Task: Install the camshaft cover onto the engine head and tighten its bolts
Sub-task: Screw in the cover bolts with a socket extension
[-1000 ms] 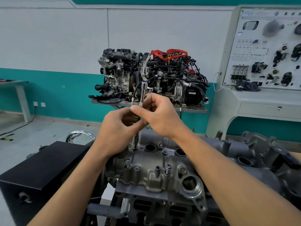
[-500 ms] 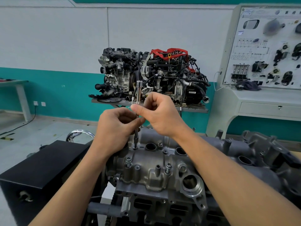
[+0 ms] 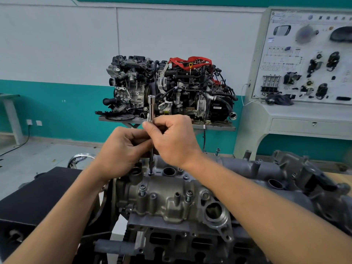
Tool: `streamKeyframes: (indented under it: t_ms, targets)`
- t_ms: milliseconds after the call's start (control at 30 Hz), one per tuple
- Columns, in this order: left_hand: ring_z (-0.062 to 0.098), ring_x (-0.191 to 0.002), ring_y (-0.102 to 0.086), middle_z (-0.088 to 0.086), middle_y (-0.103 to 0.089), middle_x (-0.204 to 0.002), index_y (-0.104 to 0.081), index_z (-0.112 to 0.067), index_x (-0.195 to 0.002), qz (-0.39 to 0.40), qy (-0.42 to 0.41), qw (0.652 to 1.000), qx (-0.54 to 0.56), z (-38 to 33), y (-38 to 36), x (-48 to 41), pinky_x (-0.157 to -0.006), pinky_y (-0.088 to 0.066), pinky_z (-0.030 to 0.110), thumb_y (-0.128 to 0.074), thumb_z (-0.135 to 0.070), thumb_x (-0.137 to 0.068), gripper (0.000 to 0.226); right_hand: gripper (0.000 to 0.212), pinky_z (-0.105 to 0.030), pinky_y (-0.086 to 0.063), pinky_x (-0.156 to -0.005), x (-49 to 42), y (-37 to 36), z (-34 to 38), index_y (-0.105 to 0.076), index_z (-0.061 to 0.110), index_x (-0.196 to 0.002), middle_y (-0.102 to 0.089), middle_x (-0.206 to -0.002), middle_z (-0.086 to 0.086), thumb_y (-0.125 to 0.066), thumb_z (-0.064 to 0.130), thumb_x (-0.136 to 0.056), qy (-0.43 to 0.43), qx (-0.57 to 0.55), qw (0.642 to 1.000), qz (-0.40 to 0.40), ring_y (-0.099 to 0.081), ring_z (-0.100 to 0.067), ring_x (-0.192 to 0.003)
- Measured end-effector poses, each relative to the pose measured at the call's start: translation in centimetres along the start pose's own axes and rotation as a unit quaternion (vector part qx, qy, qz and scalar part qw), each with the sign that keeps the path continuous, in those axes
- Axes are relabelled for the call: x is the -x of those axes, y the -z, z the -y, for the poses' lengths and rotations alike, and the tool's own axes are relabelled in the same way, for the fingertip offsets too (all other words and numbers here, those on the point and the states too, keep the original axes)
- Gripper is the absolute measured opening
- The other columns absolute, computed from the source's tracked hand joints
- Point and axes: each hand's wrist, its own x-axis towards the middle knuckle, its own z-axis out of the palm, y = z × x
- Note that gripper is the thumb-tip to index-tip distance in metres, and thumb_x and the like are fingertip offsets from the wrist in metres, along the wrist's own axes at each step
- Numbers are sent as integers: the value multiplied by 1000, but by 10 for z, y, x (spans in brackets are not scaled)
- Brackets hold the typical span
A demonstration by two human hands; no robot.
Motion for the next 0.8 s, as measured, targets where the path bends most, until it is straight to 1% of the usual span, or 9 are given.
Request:
streamKeyframes:
  t_ms: [100, 167, 267, 367, 467, 533, 667, 733, 800]
  targets:
    - [11, -89, -75, -2, -79, -94, -80, -32, -99, 38, 4, 999, 34, 1, 5, -5, -78, -60, 25, -64, -19, -89, 23, 37, -20, -36, -46, -1, -4, 2, -62, 20, -54, -51, -45, 11, -70, 20, -90, 4, 37, 999, -26, -47, -8, -43]
    - [15, -87, -76, 2, -79, -92, -80, -26, -99, 44, 2, 998, 38, 3, 6, -6, -77, -60, 25, -64, -18, -88, 21, 38, -23, -39, -46, -3, -2, 2, -63, 15, -53, -53, -45, 8, -69, 20, -91, -10, 36, 999, -14, -48, -9, -43]
    - [24, -87, -76, 6, -79, -93, -76, -18, -101, 14, -16, 1000, 21, 1, 3, -7, -77, -59, 24, -66, -20, -85, 19, 40, -24, -38, -48, -8, 7, 6, -62, 14, -54, -51, -46, 8, -66, 18, -93, -37, 0, 998, 44, -45, -7, -45]
    - [17, -80, -76, -1, -79, -86, -76, -16, -97, -46, -35, 998, 25, -13, -7, -15, -71, -59, 22, -70, -21, -82, 16, 36, -26, -37, -50, -19, 25, 13, -64, 6, -64, -50, -52, 6, -60, 18, -98, -25, -18, 997, 71, -43, -5, -50]
    - [12, -67, -75, 1, -78, -76, -75, -9, -86, -69, -10, 997, 16, -26, -23, -31, -60, -58, 21, -76, -13, -83, 5, 36, -29, -38, -53, -30, 46, 13, -62, -2, -74, -50, -59, -1, -53, 20, -102, -25, 33, 994, 103, -43, -7, -54]
    - [10, -57, -68, 6, -75, -68, -73, -5, -78, -66, 16, 997, -41, -27, -35, -37, -54, -57, 27, -81, -14, -81, 12, 38, -31, -38, -57, -28, 62, 7, -60, -6, -78, -49, -63, -5, -49, 20, -104, -35, 78, 987, 137, -42, -10, -57]
    - [19, -54, -62, 9, -70, -61, -69, -6, -66, -48, 50, 991, -116, -23, -59, -38, -59, -58, 45, -88, -22, -73, 26, 37, -38, -43, -61, -6, 82, -9, -58, -3, -77, -56, -66, -12, -47, 20, -104, -42, 132, 977, 161, -47, -18, -59]
    - [23, -54, -65, 6, -69, -58, -67, -9, -63, -56, 53, 989, -124, -20, -68, -37, -59, -57, 46, -90, -25, -71, 29, 35, -40, -46, -62, 1, 89, -14, -60, -3, -80, -60, -70, -17, -48, 20, -104, -42, 133, 977, 159, -53, -25, -64]
    - [25, -54, -65, 5, -68, -57, -66, -11, -61, -61, 53, 989, -123, -19, -73, -38, -60, -57, 46, -91, -28, -69, 31, 34, -37, -46, -60, 4, 94, -16, -61, -2, -79, -61, -69, -14, -49, 19, -103, -38, 135, 978, 156, -54, -23, -63]
